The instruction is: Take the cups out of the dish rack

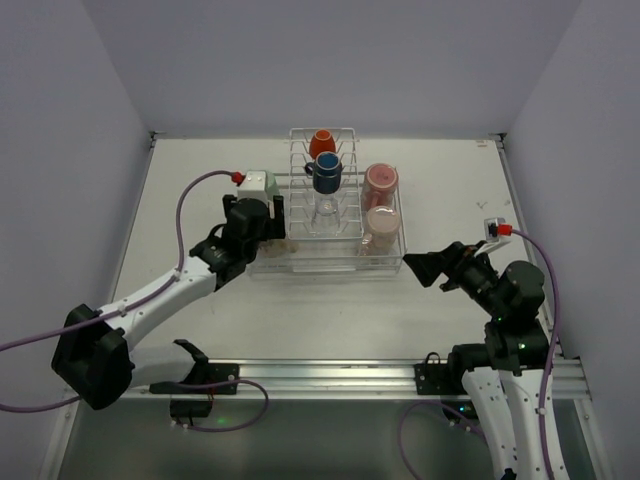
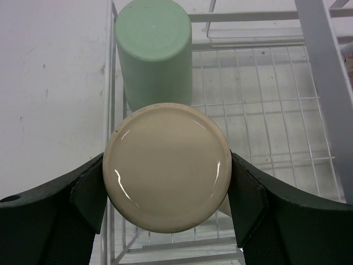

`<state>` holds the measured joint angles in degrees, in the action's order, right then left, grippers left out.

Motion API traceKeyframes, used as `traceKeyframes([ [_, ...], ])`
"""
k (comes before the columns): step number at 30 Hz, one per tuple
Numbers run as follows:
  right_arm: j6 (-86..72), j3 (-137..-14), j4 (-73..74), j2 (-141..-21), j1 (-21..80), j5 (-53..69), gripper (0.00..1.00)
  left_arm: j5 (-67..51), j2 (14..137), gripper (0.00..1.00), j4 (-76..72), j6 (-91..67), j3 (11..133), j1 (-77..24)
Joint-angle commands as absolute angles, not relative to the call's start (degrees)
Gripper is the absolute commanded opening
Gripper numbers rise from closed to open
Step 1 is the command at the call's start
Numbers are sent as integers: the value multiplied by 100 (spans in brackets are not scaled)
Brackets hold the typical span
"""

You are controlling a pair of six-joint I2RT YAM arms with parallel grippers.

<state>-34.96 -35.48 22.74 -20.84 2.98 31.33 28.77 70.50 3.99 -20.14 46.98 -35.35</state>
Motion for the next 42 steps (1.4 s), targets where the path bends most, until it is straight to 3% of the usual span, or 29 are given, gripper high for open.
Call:
traceKeyframes([
  [1, -3542, -3568, 2162, -2180, 316, 3340, 89, 3146, 6408, 26, -466, -1951, 4887, -3560],
  [11, -3656, -3630, 2022, -2267, 343, 3384, 89, 3523, 5845, 17, -27, -1828, 5132, -3559],
  [33, -4324, -3946, 853, -3128, 1063, 3270, 88, 4430, 4545, 6, 598, -1459, 5757, -3551],
  [42, -4755, -4605, 62, -3805, 1933, 3050, 88, 3271, 4070, 3, 730, -1845, 6389, -3551],
])
